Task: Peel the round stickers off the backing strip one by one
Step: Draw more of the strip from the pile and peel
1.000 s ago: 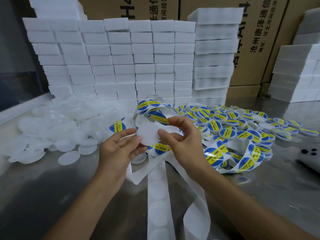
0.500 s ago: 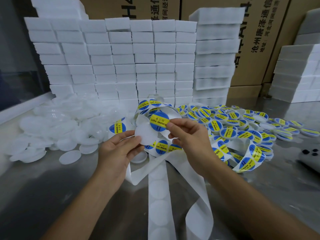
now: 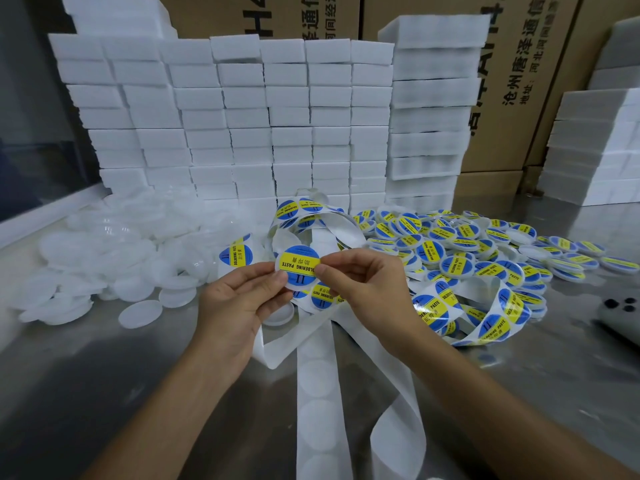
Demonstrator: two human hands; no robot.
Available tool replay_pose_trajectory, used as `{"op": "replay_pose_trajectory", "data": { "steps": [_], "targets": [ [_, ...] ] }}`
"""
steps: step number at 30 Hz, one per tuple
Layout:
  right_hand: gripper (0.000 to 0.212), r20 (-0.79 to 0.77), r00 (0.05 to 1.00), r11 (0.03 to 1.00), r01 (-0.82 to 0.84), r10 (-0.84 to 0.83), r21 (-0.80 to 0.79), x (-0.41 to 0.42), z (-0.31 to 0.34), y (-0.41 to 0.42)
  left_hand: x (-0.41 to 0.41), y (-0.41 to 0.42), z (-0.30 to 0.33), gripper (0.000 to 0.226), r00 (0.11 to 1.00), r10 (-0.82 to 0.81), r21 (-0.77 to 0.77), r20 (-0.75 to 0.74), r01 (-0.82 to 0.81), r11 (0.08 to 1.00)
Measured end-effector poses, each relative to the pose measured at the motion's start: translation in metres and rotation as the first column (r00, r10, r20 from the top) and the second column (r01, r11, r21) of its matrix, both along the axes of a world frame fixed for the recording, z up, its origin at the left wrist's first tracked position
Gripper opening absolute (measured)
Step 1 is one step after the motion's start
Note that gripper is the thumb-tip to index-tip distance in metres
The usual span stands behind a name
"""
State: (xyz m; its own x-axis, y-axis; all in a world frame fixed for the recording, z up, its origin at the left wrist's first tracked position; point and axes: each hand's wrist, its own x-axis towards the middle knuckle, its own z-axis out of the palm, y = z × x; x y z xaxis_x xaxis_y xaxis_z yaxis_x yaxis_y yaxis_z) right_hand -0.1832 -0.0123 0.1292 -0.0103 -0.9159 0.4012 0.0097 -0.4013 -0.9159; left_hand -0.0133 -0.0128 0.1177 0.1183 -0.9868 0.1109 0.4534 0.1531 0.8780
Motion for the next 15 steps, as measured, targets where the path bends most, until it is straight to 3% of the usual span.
{"op": "replay_pose_trajectory", "data": {
  "steps": [15],
  "targets": [
    [0.014, -0.030, 0.999, 1.000, 0.026, -0.026, 0.006, -0.0008, -0.0019, -0.0012, 0.0009, -0.0016, -0.0032, 0.034, 0.999, 0.023, -0.040, 0.046, -0.021, 0.999]
  ]
}}
